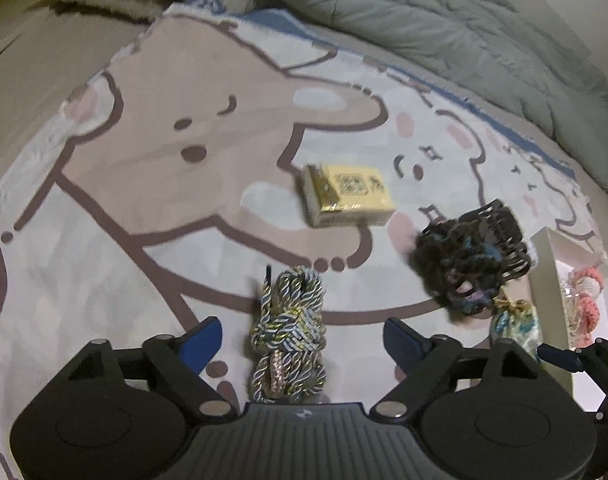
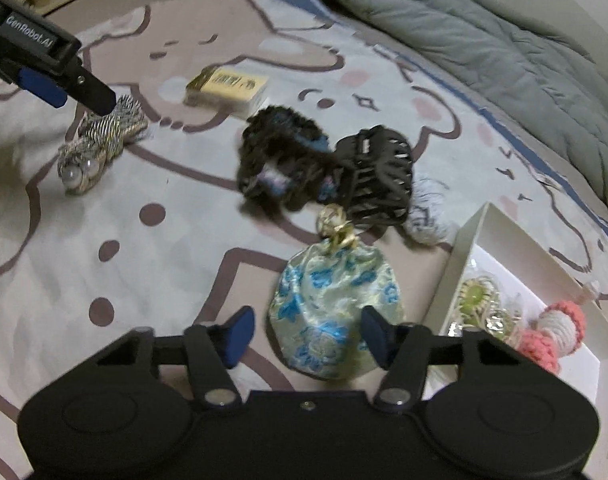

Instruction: Organize objects

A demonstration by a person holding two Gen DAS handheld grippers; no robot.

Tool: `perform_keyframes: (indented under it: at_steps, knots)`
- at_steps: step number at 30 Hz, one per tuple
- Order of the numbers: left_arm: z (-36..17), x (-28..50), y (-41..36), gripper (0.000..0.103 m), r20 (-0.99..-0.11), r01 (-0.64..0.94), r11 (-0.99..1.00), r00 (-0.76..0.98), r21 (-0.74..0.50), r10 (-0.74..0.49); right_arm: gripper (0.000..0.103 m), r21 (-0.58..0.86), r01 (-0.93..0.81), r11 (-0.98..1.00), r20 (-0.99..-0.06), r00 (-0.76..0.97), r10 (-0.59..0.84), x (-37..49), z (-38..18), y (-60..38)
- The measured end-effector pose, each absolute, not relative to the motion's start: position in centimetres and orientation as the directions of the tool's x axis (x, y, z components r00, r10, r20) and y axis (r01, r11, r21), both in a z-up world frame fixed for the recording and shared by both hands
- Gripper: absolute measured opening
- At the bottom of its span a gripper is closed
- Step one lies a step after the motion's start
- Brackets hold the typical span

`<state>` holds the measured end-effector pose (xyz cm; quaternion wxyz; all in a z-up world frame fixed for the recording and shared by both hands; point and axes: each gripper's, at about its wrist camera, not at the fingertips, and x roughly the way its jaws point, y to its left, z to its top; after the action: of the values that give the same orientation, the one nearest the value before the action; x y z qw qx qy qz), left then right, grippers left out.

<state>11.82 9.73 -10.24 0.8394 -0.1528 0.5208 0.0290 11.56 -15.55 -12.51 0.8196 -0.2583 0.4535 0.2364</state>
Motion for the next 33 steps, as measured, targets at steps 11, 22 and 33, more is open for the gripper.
perform_keyframes:
  at_steps: [11, 22, 33]
  knots:
    - [-13.4, 12.8, 10.1, 0.065, -0.92, -0.251, 0.948, 0.383, -0.195, -0.088, 0.034, -0.275, -0.658, 0.701, -0.862, 0.491, 0.122, 11.6, -13.9, -14.5]
    - [-13.5, 12.8, 9.0, 0.048, -0.917, -0.191, 0.966, 0.388, -0.176, -0.09, 0.014, -0.263, -0.668, 0.697, -0.881, 0.46, 0.109, 11.3, -13.5, -13.8]
    - [-8.9, 11.8, 6.5, 0.048, -0.851, -0.094, 0.992, 0.524, -0.086, -0.024, 0.012, -0.138, -0.571, 0.81, -0.841, 0.5, 0.209, 11.6, -9.5, -15.9]
